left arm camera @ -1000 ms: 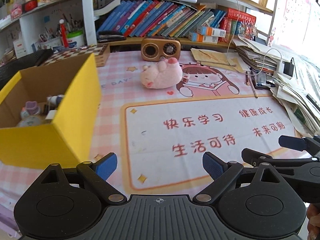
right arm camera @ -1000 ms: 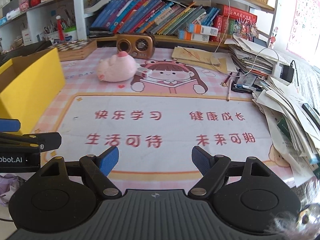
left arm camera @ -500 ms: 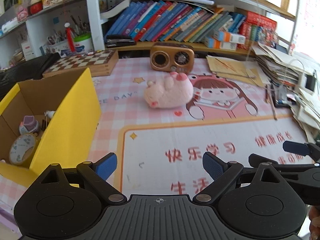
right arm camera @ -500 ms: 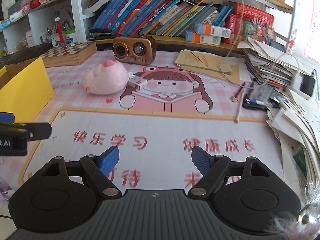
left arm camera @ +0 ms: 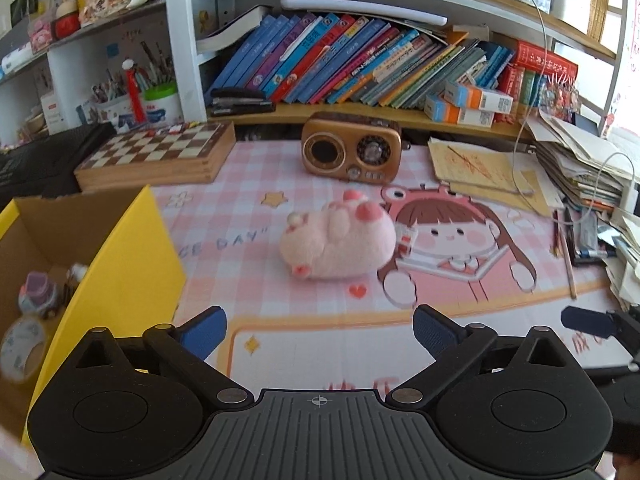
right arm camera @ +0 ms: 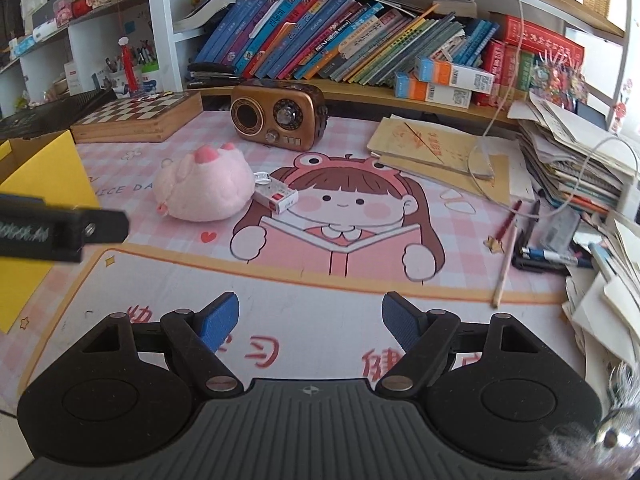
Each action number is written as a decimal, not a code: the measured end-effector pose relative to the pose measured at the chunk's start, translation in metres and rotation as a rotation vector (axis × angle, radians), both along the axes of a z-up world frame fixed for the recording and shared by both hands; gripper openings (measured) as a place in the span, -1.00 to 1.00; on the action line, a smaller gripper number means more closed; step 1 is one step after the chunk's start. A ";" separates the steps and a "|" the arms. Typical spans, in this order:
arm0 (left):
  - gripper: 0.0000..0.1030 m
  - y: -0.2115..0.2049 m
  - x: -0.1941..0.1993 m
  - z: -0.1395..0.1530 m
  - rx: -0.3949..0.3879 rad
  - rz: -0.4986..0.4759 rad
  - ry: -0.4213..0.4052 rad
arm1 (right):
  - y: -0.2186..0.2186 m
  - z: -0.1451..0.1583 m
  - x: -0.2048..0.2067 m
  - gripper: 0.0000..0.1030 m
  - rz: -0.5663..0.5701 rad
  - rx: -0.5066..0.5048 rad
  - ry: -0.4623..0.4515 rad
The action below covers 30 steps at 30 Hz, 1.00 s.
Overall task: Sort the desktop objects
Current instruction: 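Move both open tools toward the pink plush pig and white card pack, then grasp the pink plush pig with the left tool while the right tool grasps the white card pack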
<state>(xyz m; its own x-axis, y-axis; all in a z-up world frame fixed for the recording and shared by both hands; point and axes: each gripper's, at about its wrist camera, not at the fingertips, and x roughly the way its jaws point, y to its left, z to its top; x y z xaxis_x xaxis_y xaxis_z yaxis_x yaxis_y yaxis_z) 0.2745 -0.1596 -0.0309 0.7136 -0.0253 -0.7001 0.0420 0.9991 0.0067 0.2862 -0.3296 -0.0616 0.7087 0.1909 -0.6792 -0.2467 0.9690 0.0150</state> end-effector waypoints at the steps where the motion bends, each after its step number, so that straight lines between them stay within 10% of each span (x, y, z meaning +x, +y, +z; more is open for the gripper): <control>1: 0.96 -0.001 0.006 -0.001 0.002 0.000 -0.001 | 0.000 0.000 0.004 0.51 0.004 -0.004 -0.001; 24: 0.96 -0.017 0.121 -0.051 -0.032 0.042 0.030 | -0.001 -0.013 0.061 0.50 0.076 -0.026 0.038; 30: 0.67 -0.007 0.116 -0.042 -0.062 0.038 0.002 | 0.003 -0.017 0.077 0.49 0.110 -0.033 0.030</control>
<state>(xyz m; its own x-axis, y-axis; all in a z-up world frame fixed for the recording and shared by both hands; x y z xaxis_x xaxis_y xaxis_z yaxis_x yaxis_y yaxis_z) 0.3905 -0.1667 -0.0726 0.7131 -0.0411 -0.6998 0.0037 0.9985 -0.0548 0.3627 -0.3264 -0.0787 0.6636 0.2440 -0.7072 -0.3518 0.9361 -0.0071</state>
